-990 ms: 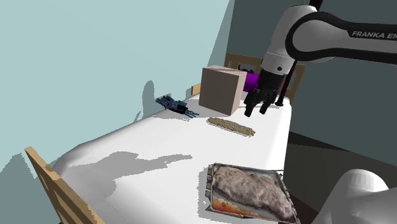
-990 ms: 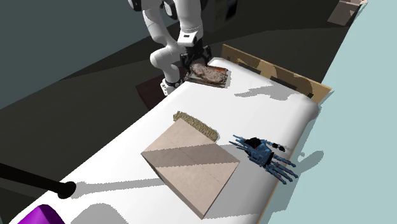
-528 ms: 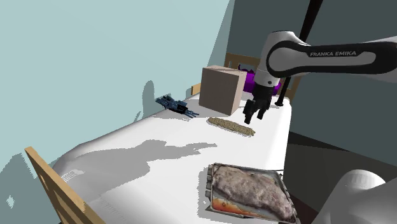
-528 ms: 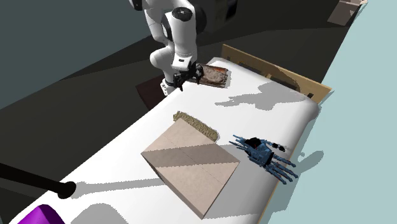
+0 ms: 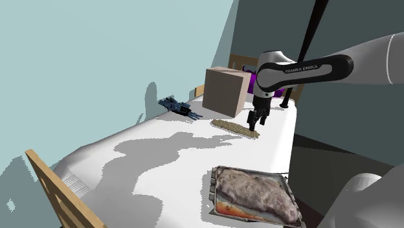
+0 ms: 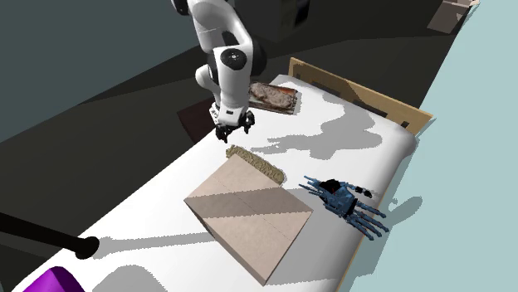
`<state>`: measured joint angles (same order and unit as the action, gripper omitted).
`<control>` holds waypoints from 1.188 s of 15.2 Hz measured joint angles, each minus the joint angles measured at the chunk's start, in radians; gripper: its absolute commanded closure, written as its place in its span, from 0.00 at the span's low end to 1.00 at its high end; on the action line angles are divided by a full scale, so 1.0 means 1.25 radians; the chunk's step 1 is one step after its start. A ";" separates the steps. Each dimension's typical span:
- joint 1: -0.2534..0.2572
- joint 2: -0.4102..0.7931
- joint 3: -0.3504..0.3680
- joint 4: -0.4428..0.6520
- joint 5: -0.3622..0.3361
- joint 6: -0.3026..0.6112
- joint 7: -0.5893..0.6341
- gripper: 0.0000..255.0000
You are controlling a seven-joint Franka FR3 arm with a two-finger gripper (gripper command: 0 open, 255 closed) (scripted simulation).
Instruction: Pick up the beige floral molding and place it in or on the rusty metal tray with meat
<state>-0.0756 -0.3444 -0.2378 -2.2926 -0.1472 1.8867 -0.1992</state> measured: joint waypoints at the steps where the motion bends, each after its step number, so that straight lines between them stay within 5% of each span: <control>1: -0.004 0.027 -0.010 0.010 -0.008 0.012 -0.016 0.00; 16: -0.012 0.074 -0.028 -0.046 -0.022 0.109 -0.033 0.00; 17: -0.012 0.074 -0.028 -0.046 -0.022 0.109 -0.033 1.00; 18: -0.012 0.074 -0.028 -0.045 -0.022 0.109 -0.033 1.00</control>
<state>-0.0911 -0.2517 -0.2728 -2.3493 -0.1745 2.0230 -0.2410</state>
